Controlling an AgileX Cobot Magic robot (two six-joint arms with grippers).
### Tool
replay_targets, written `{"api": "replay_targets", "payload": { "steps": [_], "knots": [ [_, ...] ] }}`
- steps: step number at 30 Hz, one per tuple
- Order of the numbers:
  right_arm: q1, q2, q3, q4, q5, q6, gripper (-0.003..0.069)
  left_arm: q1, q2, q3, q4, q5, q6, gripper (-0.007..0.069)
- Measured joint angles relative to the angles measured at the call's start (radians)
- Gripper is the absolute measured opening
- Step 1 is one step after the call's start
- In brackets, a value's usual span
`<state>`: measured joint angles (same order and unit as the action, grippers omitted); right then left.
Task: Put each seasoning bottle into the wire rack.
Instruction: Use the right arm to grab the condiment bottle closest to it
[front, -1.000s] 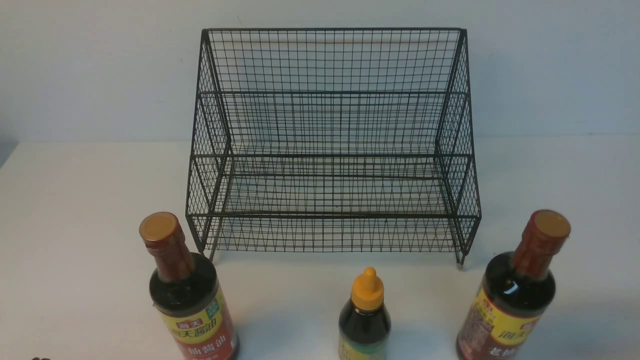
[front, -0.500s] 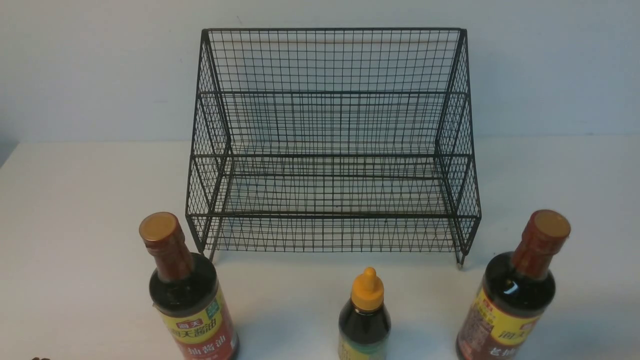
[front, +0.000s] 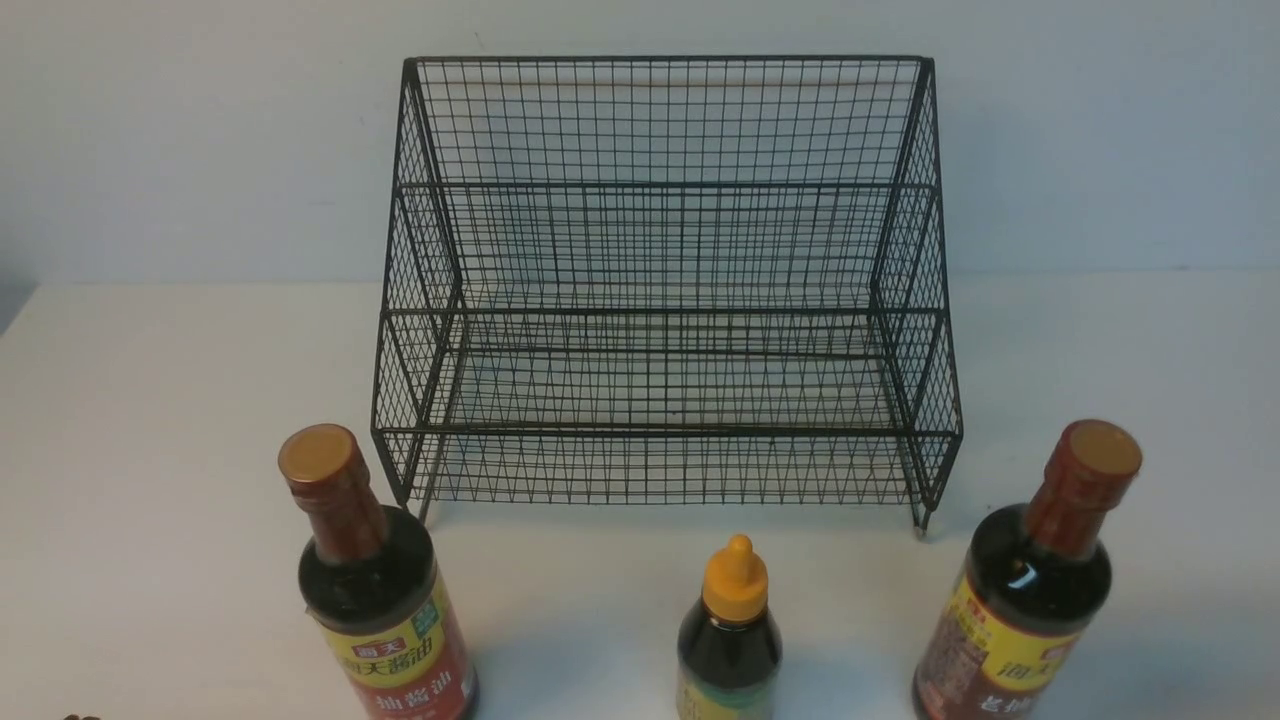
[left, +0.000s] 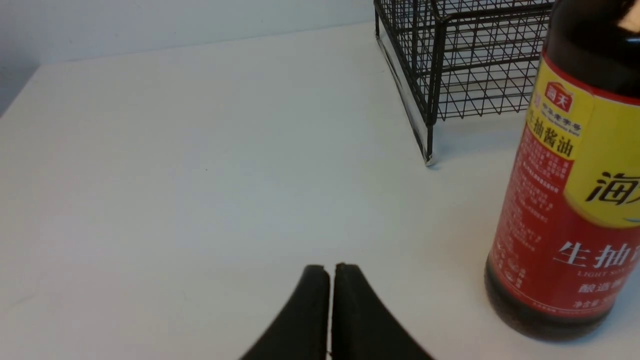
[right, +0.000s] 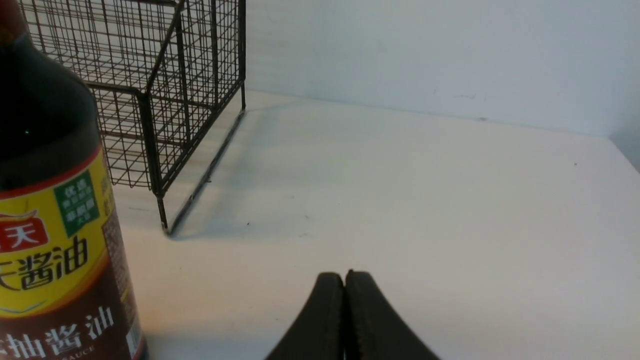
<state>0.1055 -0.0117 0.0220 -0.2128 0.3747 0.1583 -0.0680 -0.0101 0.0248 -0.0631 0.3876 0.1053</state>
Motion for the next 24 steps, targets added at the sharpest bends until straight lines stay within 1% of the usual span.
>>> {"api": "replay_targets", "payload": {
  "steps": [2,4,5,6,8,10,12,15,20,24],
  "knots": [
    [0.0,0.0,0.005,0.085,-0.046,0.071,-0.0015,0.0,0.0,0.0,0.0,0.0,0.0,-0.0004],
    [0.0,0.0,0.006,0.213,-0.1,0.162,-0.0015,0.0,0.0,0.0,0.0,0.0,0.0,-0.0004],
    [0.0,0.0,0.006,0.247,-0.113,0.182,-0.0015,0.0,0.0,0.0,0.0,0.0,0.0,-0.0004],
    [0.0,0.0,0.006,0.367,-0.164,0.255,-0.0015,0.0,0.0,0.0,0.0,0.0,0.0,-0.0004],
    [0.0,0.0,0.006,0.486,-0.202,0.311,-0.0015,0.0,0.0,0.0,0.0,0.0,0.0,-0.0004],
    [0.0,0.0,0.006,0.561,-0.228,0.334,-0.0015,0.0,0.0,0.0,0.0,0.0,0.0,-0.0004],
    [0.0,0.0,0.006,0.589,-0.24,0.338,-0.0015,0.0,0.0,0.0,0.0,0.0,0.0,-0.0004],
    [0.0,0.0,0.006,0.6,-0.259,0.339,-0.0015,0.0,0.0,0.0,0.0,0.0,0.0,-0.0004],
    [0.0,0.0,-0.035,0.577,-0.233,0.309,-0.0015,0.0,0.0,0.0,0.0,0.0,0.0,-0.0004],
    [0.0,0.002,-0.276,0.454,-0.106,0.17,-0.0015,0.0,0.0,0.0,0.0,0.0,0.0,-0.0004]
  ]
}}
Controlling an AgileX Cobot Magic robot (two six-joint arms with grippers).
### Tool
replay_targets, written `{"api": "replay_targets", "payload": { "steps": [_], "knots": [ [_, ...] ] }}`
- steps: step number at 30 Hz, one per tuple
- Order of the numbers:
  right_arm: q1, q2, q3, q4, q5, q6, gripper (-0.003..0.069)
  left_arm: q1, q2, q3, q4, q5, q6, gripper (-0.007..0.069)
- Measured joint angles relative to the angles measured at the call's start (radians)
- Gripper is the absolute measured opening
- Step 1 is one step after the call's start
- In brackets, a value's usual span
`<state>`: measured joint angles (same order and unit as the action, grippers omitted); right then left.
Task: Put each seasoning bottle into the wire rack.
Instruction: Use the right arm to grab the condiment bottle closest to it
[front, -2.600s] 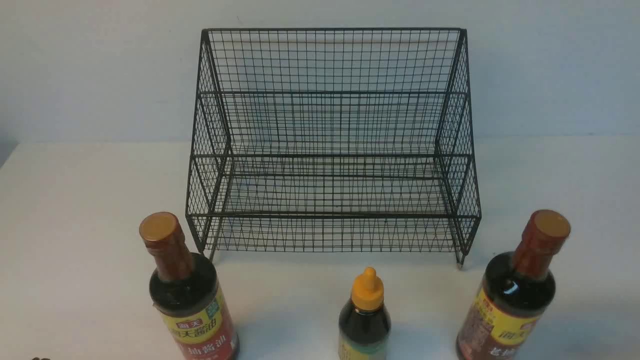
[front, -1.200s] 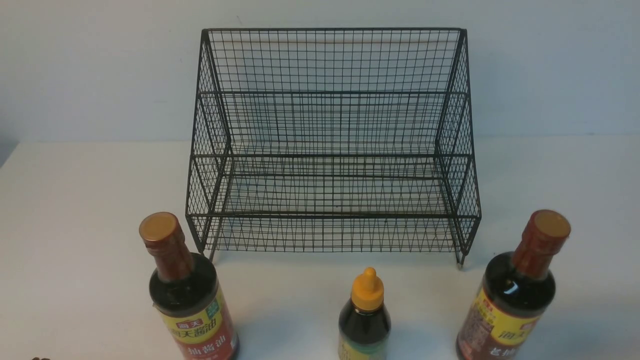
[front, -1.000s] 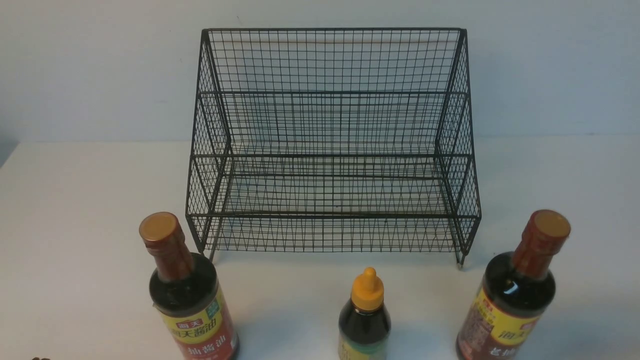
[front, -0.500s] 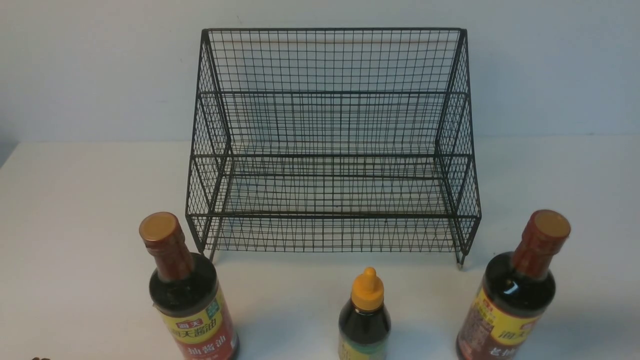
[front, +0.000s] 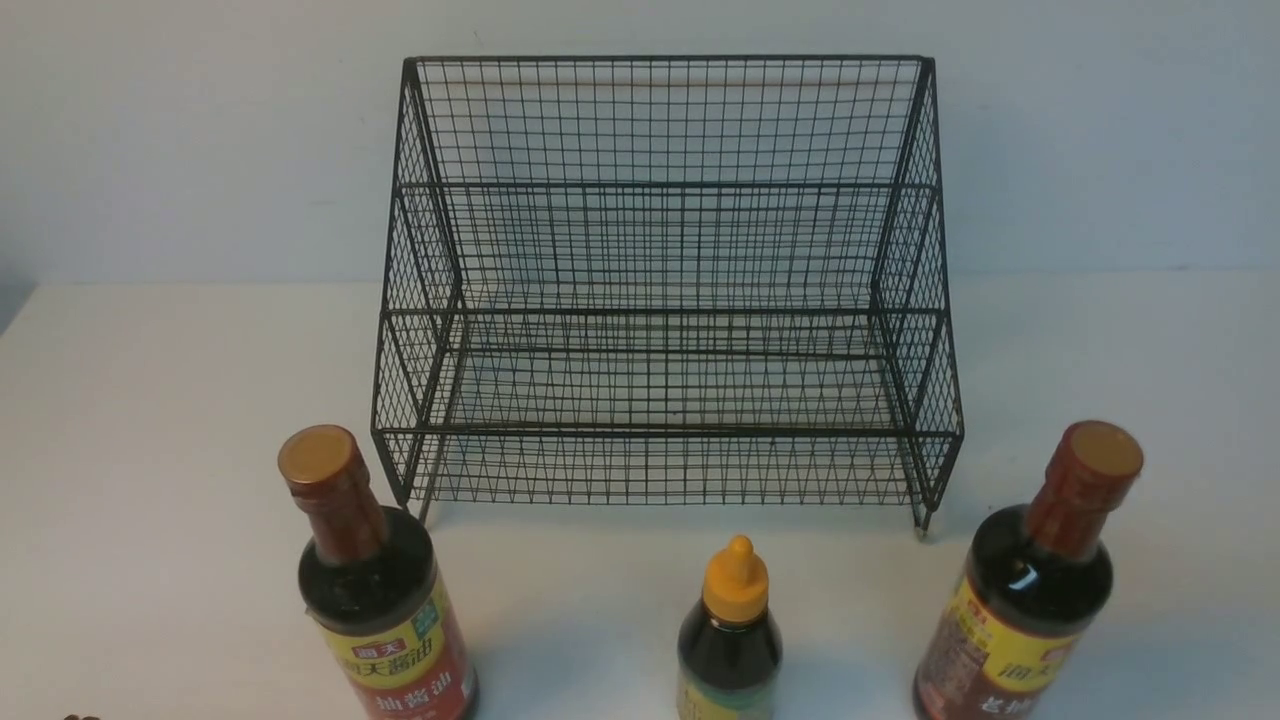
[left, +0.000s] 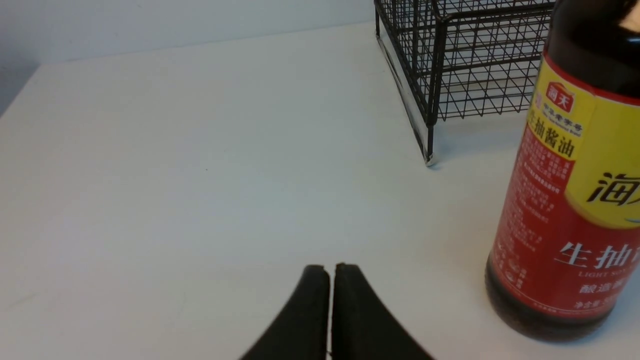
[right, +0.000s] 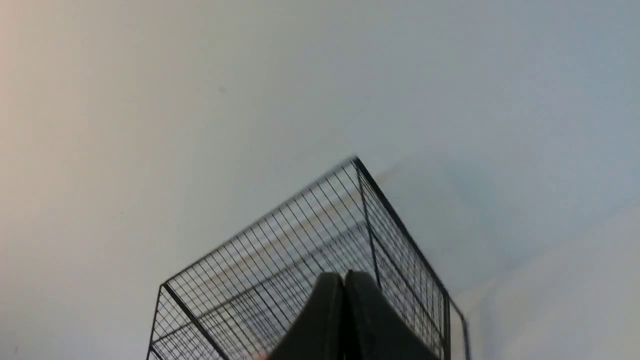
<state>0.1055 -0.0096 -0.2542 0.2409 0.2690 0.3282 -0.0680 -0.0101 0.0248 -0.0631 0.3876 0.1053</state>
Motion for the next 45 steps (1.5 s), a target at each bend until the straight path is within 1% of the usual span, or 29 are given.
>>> {"api": "replay_targets", "payload": {
  "steps": [1,4,5,7,9,11,12,15,16,17,19,21,22,23,24,26,28,30,32,34,36,37,38,39,40,42,45],
  "knots": [
    [0.0,0.006,-0.068,-0.027,0.034,-0.023,-0.0015,0.0,0.0,0.0,0.0,0.0,0.0,-0.0004],
    [0.0,0.089,-0.29,-0.142,0.243,-0.092,-0.0015,0.0,0.0,0.0,0.0,0.0,0.0,-0.0004],
    [0.0,0.096,-0.316,-0.148,0.258,-0.095,-0.0015,0.0,0.0,0.0,0.0,0.0,0.0,-0.0004],
    [0.0,0.175,-0.437,-0.192,0.409,-0.123,-0.0015,0.0,0.0,0.0,0.0,0.0,0.0,-0.0004],
    [0.0,0.286,-0.542,-0.203,0.551,-0.169,-0.0015,0.0,0.0,0.0,0.0,0.0,0.0,-0.0004],
    [0.0,0.386,-0.582,-0.176,0.606,-0.229,-0.0015,0.0,0.0,0.0,0.0,0.0,0.0,-0.0004],
    [0.0,0.396,-0.589,-0.165,0.613,-0.245,-0.0015,0.0,0.0,0.0,0.0,0.0,0.0,-0.0004],
    [0.0,0.57,-0.606,0.019,0.641,-0.436,-0.0015,0.0,0.0,0.0,0.0,0.0,0.0,-0.0004],
    [0.0,0.609,-0.606,0.101,0.651,-0.497,-0.0012,0.0,0.0,0.0,0.0,0.0,0.0,-0.0004],
    [0.0,0.628,-0.606,0.118,0.658,-0.529,-0.001,0.0,0.0,0.0,0.0,0.0,0.0,-0.0004],
    [0.0,0.731,-0.606,0.344,0.704,-0.743,0.0014,0.0,0.0,0.0,0.0,0.0,0.0,-0.0004],
    [0.0,0.777,-0.606,0.47,0.735,-0.859,0.0042,0.0,0.0,0.0,0.0,0.0,0.0,-0.0004],
    [0.0,0.806,-0.606,0.565,0.762,-0.943,0.0074,0.0,0.0,0.0,0.0,0.0,0.0,-0.0004],
    [0.0,0.822,-0.606,0.631,0.782,-1.001,0.0099,0.0,0.0,0.0,0.0,0.0,0.0,-0.0004],
    [0.0,0.828,-0.606,0.641,0.79,-1.009,0.011,0.0,0.0,0.0,0.0,0.0,0.0,-0.0004],
    [0.008,0.858,-0.61,0.718,0.826,-1.072,0.0164,0.0,0.0,0.0,0.0,0.0,0.0,-0.0004],
    [0.052,0.891,-0.632,0.738,0.837,-1.089,0.021,0.0,0.0,0.0,0.0,0.0,0.0,-0.0004],
    [0.083,0.908,-0.652,0.735,0.837,-1.09,0.0225,0.0,0.0,0.0,0.0,0.0,0.0,-0.0004],
    [0.162,0.944,-0.692,0.701,0.831,-1.069,0.0235,0.0,0.0,0.0,0.0,0.0,0.0,-0.0004],
    [0.267,0.995,-0.76,0.62,0.803,-0.979,0.0242,0.0,0.0,0.0,0.0,0.0,0.0,-0.0004],
    [0.376,1.054,-0.813,0.506,0.76,-0.876,0.0243,0.0,0.0,0.0,0.0,0.0,0.0,-0.0004],
    [0.385,1.059,-0.822,0.495,0.757,-0.867,0.0243,0.0,0.0,0.0,0.0,0.0,0.0,-0.0004],
    [0.448,1.1,-0.847,0.417,0.738,-0.802,0.0243,0.0,0.0,0.0,0.0,0.0,-0.001,-0.0004],
    [0.483,1.126,-0.863,0.372,0.732,-0.772,0.0244,0.0,0.0,0.0,0.0,0.0,-0.001,-0.0004],
    [0.533,1.166,-0.888,0.306,0.725,-0.695,0.0249,0.0,0.0,0.0,0.0,0.0,-0.001,-0.0004],
    [0.591,1.213,-0.926,0.216,0.724,-0.618,0.0262,0.0,0.0,0.0,0.0,0.0,-0.001,-0.0004],
    [0.684,1.317,-1.015,0.042,0.76,-0.481,0.0309,0.0,0.0,0.0,0.0,0.0,-0.001,-0.0004]
  ]
}}
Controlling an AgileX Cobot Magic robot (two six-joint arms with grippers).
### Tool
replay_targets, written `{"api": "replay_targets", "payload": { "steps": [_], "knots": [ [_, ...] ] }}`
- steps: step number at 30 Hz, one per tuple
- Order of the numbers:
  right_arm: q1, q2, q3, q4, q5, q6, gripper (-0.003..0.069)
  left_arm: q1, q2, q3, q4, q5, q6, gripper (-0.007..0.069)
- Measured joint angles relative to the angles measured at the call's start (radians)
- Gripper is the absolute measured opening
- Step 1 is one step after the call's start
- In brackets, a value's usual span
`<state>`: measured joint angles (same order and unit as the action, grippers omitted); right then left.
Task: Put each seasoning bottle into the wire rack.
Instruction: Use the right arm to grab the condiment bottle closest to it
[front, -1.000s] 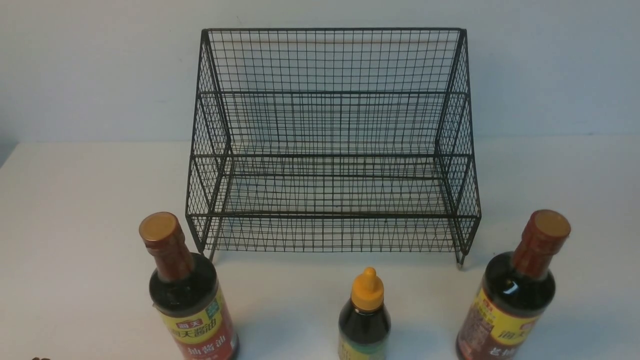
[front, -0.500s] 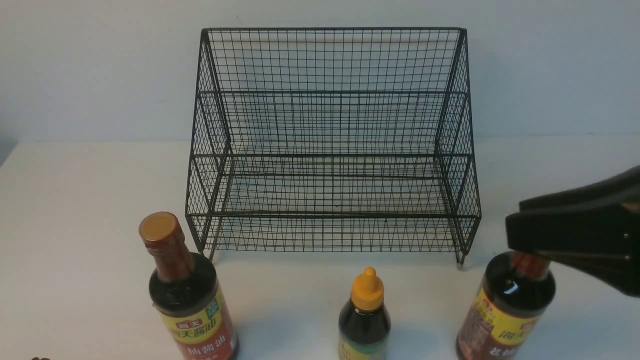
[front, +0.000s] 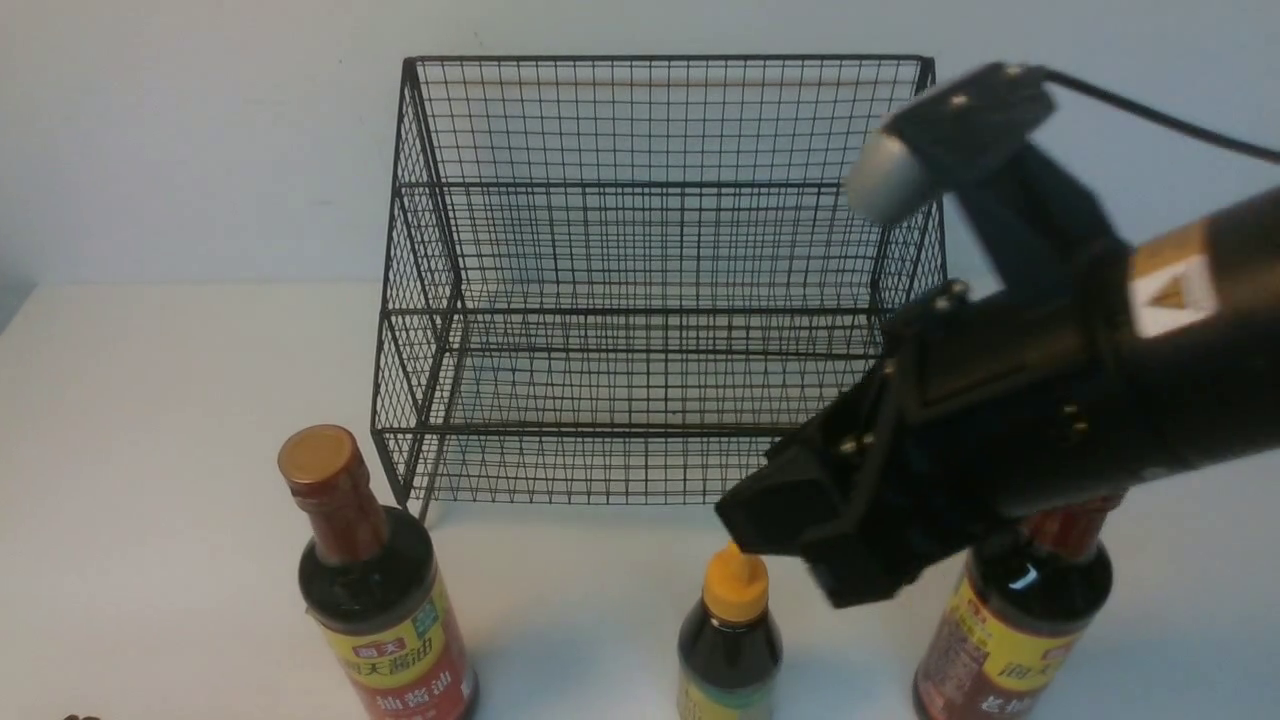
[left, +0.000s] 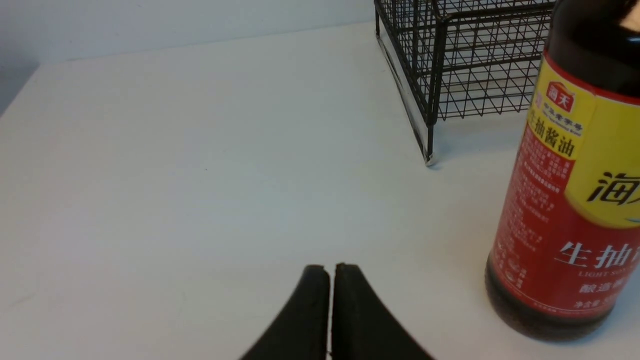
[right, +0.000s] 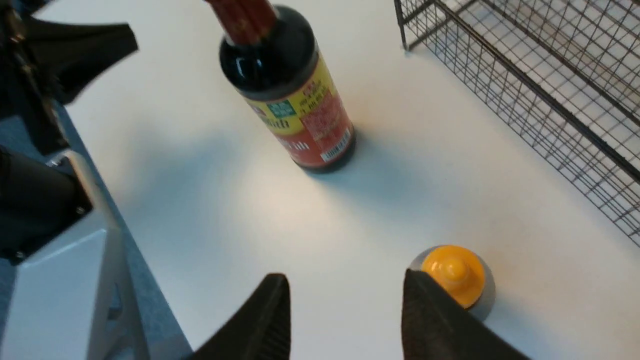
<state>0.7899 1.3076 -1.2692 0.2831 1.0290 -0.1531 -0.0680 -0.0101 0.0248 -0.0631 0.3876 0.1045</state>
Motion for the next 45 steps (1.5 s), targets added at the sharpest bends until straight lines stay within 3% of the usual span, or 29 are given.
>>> {"api": "replay_targets", "payload": {
  "steps": [3,4,7,13,30,36,40,41,43,45],
  "knots": [
    [0.055,0.064,-0.051,-0.113,0.033,0.088,0.0351,0.0,0.0,0.0,0.0,0.0,0.0,-0.0004],
    [0.087,0.113,-0.091,-0.191,0.052,0.174,0.0391,0.0,0.0,0.0,0.0,0.0,0.0,-0.0004],
    [0.114,0.181,-0.117,-0.27,0.062,0.324,0.0456,0.0,0.0,0.0,0.0,0.0,0.0,-0.0004],
    [0.117,0.288,-0.12,-0.395,0.111,0.493,0.0559,0.0,0.0,0.0,0.0,0.0,0.0,-0.0004],
    [0.117,0.399,-0.122,-0.422,0.169,0.57,0.0587,0.0,0.0,0.0,0.0,0.0,0.0,-0.0004],
    [0.117,0.402,-0.123,-0.421,0.177,0.571,0.0544,0.0,0.0,0.0,0.0,0.0,0.0,-0.0004],
    [0.117,0.416,-0.123,-0.421,0.175,0.571,0.042,0.0,0.0,0.0,0.0,0.0,0.0,-0.0004],
    [0.117,0.415,-0.123,-0.421,0.174,0.571,0.042,0.0,0.0,0.0,0.0,0.0,0.0,-0.0004],
    [0.118,0.415,-0.123,-0.421,0.169,0.571,0.0314,0.0,0.0,0.0,0.0,0.0,0.0,-0.0004],
    [0.118,0.415,-0.123,-0.422,0.169,0.57,0.0295,0.0,0.0,0.0,0.0,0.0,0.0,-0.0004]
  ]
}}
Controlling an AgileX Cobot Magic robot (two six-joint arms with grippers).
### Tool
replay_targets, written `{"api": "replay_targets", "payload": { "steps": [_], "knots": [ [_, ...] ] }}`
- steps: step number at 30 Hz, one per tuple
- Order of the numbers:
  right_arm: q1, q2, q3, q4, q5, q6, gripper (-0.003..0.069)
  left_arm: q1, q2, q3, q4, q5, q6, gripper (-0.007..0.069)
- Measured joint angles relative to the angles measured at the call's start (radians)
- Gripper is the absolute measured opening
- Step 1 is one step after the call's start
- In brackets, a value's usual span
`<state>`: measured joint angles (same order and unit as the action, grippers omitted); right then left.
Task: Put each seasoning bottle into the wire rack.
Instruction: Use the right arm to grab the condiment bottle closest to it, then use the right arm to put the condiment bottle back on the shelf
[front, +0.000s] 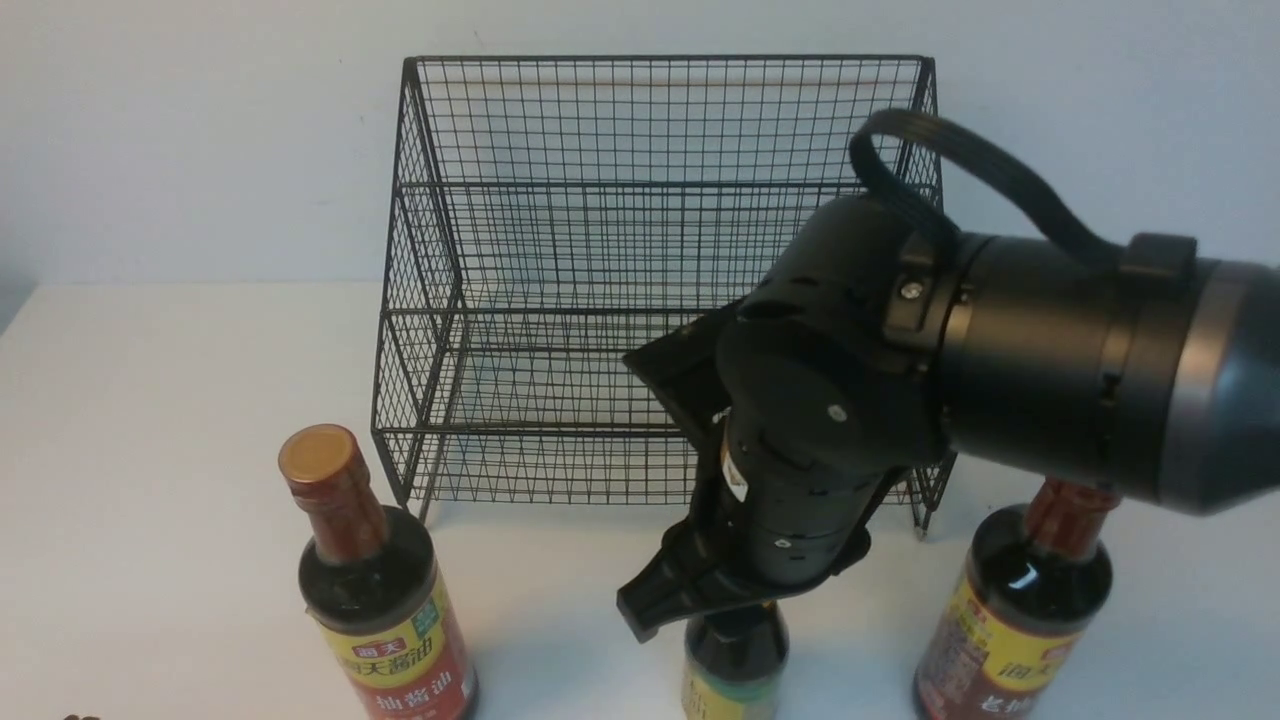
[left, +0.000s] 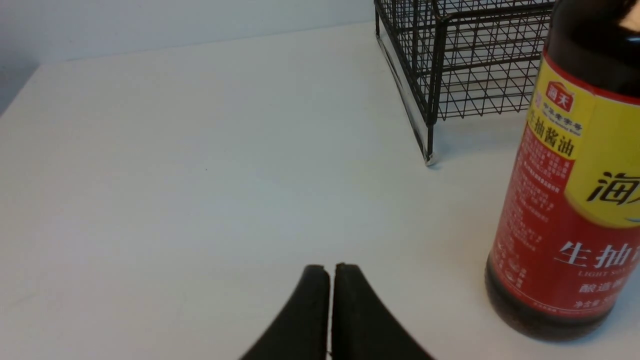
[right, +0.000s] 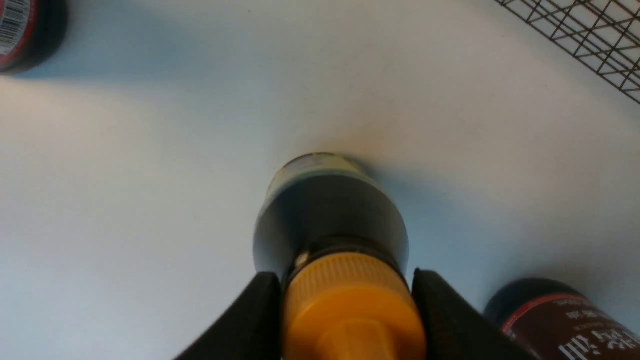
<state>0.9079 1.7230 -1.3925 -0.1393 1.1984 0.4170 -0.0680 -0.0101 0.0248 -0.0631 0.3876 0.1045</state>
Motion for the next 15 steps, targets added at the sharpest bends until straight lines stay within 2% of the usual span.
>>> {"api": "replay_targets", "payload": {
  "steps": [8,15],
  "knots": [
    [0.0,-0.036,-0.027,-0.002,0.046,-0.036,0.0298,0.0,0.0,0.0,0.0,0.0,0.0,-0.0004],
    [0.0,-0.124,-0.218,-0.067,0.061,-0.049,0.0298,0.0,0.0,0.0,0.0,0.0,0.0,-0.0004]
  ]
}}
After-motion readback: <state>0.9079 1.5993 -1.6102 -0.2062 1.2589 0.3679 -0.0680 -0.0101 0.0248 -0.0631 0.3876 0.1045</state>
